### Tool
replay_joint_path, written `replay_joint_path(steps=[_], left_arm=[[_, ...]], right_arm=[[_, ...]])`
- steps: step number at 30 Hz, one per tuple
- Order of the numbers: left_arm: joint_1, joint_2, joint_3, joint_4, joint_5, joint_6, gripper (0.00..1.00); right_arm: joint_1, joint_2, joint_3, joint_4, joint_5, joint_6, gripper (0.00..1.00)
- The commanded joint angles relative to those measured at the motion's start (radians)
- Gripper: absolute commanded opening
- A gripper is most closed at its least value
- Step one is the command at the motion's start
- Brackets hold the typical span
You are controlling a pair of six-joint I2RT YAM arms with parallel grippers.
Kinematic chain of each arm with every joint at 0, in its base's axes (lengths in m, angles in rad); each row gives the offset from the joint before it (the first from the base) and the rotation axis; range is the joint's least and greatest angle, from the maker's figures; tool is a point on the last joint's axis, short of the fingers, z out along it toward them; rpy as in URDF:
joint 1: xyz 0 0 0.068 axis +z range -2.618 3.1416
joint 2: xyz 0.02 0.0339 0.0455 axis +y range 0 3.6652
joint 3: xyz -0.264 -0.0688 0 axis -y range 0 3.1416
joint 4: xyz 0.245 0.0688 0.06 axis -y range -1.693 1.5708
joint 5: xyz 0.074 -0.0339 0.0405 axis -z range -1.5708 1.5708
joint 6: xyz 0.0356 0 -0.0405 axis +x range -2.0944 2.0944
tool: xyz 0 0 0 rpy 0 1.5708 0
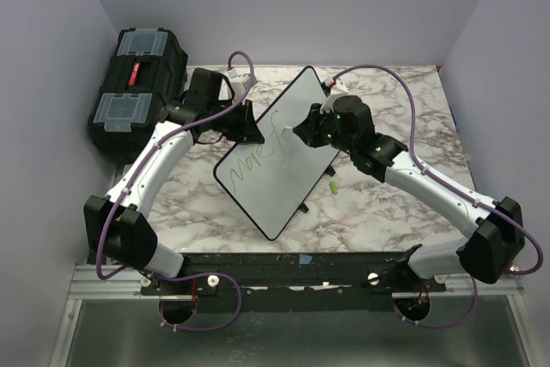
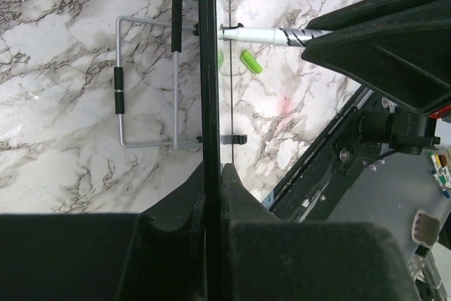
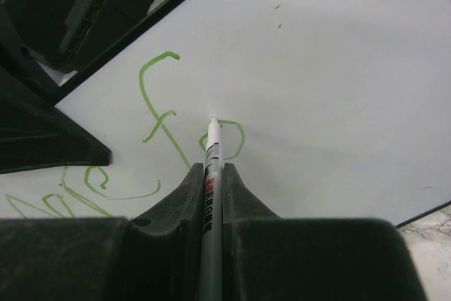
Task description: Write a sentence on the whiteboard
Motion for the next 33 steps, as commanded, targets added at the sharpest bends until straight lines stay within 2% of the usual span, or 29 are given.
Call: replay_joint_path(steps=[1, 9, 19, 33], left_arm=[[-0.029, 0.004, -0.001, 0.019, -0.057, 0.116, 0.0], [-0.028, -0.002, -0.006, 0.025, -0.066, 0.115, 0.0], [-0.029, -0.005, -0.005, 0.025, -0.064, 0.115, 0.0], [-0.029, -0.003, -0.007, 0.025, -0.06, 0.116, 0.0]], right_arm=[[0.005, -0.025, -0.016, 0.062, -0.084, -0.015, 0.01], [0.005, -0.09, -0.077, 0.132, -0.022, 0.018, 0.01], [0.005, -0.103, -0.082, 0.106, 0.128, 0.026, 0.01], [0.005, -0.02, -0.047, 0.05, 0.099, 0.035, 0.01]])
